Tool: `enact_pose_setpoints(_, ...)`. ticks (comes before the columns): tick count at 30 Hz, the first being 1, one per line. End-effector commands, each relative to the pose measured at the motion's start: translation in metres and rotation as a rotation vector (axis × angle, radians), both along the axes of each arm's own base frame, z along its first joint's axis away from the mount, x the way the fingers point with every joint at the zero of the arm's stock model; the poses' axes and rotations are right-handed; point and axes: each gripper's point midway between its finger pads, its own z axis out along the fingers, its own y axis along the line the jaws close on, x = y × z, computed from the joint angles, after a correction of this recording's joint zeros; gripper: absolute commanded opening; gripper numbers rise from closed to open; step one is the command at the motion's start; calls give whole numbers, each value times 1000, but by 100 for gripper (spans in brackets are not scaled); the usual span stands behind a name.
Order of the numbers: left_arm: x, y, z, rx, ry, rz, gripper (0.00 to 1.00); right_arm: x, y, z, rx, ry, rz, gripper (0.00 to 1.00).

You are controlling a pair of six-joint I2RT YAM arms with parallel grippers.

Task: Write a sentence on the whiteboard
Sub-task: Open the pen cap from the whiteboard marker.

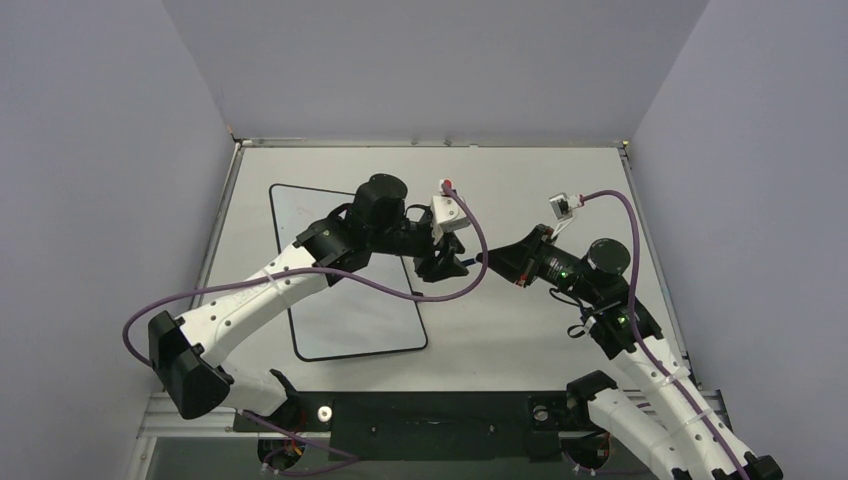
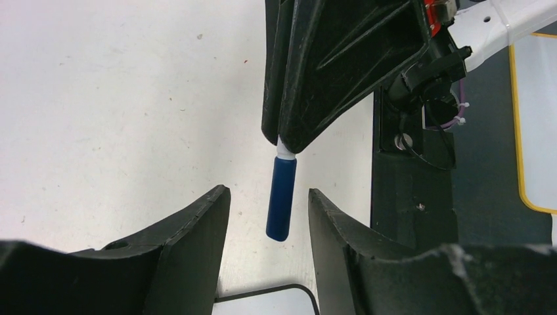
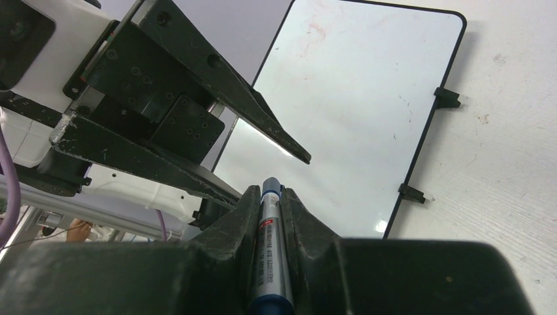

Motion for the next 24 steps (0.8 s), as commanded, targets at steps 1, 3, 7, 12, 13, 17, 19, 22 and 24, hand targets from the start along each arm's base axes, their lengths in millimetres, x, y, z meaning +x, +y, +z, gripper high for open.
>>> enact_pose_setpoints(1,5,-6,11,-67,-35,10,44,0,-1,27,33,-75,-12,0)
enact_pose_setpoints(3,5,-11,10,-81,-24,6,41,1,-1,26,34,-71,-10,0)
enact_pose_setpoints(7,8,-18,5,-85,-5,8,29,1,0,24,35,-67,-7,0)
enact_pose_setpoints(12,7,-25,-1,-74,14,-14,22,1,1,21,34,-60,-2,0)
enact_pose_setpoints(13,6,-27,-2,-80,15,-28,18,2,1,19,33,-54,-1,0)
enact_pose_setpoints(17,-1,-30,-9,-64,34,-79,0,2,2,14,30,-49,3,0)
enact_pose_setpoints(19,-5,-30,-15,-44,46,-101,0,1,1,11,20,-54,4,0)
enact_pose_setpoints(22,-12,-27,-21,-15,68,-137,0,1,-1,7,-4,-55,-2,0)
enact_pose_setpoints(24,-12,-24,-26,7,74,-137,0,0,-4,5,-26,-57,-18,0)
